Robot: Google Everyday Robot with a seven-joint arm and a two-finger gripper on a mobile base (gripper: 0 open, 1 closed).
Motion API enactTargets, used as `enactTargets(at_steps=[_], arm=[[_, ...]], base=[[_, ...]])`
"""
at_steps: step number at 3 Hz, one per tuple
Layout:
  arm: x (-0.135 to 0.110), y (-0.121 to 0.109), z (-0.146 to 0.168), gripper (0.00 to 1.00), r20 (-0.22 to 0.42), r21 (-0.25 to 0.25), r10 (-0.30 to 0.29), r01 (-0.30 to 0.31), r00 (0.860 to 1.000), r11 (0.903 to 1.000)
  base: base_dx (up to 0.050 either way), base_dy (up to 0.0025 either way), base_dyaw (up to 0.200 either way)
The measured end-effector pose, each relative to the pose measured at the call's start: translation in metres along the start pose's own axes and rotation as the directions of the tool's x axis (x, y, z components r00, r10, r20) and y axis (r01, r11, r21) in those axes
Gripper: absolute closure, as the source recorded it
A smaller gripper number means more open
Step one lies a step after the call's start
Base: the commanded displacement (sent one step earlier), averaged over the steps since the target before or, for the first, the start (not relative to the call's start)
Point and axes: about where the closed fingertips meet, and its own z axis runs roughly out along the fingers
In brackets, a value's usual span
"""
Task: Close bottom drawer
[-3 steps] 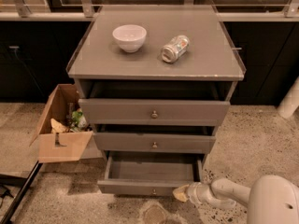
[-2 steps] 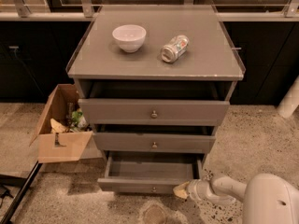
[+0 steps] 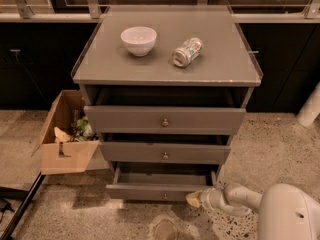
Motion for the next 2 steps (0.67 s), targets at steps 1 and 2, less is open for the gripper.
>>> enactTargets(at_steps=[1,2], arm=[[-0.012,-0.014,-0.001,1.0,0.015,0.038,-0.005,0.004,1.0,0.9993],[-0.023,-0.026,-0.002,1.0,0.028,0.07,-0.009,0.007,1.0,0.9976]], base=[[0.0,0.0,0.0],[0.0,0.0,0.0]])
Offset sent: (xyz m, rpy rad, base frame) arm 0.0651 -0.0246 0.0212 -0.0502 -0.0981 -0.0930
